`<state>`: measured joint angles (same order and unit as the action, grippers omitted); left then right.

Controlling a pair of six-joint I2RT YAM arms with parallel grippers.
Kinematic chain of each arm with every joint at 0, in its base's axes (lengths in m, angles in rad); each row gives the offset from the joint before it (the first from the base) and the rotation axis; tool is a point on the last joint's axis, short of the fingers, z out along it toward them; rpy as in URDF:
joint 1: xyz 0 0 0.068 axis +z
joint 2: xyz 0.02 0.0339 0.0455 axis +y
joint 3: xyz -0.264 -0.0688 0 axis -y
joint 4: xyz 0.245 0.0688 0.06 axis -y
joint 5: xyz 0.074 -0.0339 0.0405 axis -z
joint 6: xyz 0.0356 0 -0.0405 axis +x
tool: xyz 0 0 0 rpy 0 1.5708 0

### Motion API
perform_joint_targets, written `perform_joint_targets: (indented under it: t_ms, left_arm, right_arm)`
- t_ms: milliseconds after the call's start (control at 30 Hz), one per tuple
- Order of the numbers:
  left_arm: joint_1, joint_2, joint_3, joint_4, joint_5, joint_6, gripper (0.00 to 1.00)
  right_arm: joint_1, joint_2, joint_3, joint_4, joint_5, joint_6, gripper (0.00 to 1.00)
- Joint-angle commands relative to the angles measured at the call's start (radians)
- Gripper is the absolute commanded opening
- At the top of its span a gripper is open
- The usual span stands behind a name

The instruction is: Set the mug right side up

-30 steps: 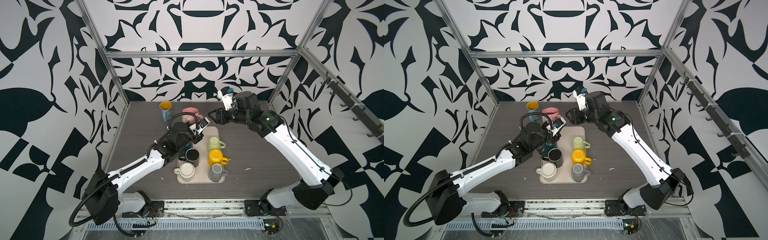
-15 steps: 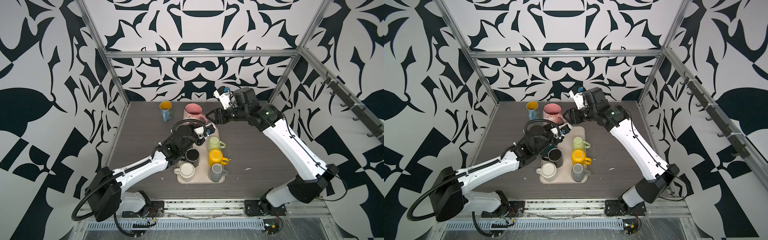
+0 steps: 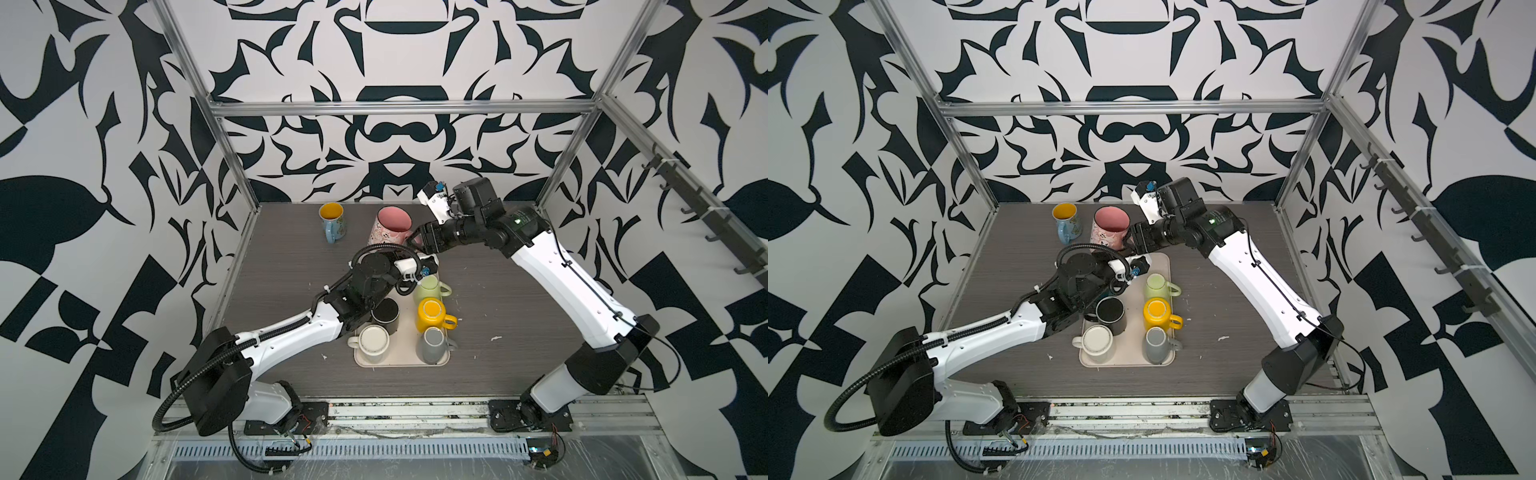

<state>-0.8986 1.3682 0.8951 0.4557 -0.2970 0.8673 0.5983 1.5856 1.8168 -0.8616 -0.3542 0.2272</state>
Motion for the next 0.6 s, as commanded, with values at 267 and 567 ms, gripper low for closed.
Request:
perform_joint_targets:
  t_ms: [267, 567]
  left_arm:
    - [-0.022, -0.026, 0.012, 0.152, -0.022, 0.061, 0.0]
    - [-0.024, -0.018, 0.015, 0.158, -0.024, 0.067, 0.0]
  right_arm:
    - [0.011, 0.008, 0.022, -0.008, 0.013, -0.008, 0.43]
    - [0.015, 0.008, -0.006, -0.015, 0.004, 0.004, 0.0]
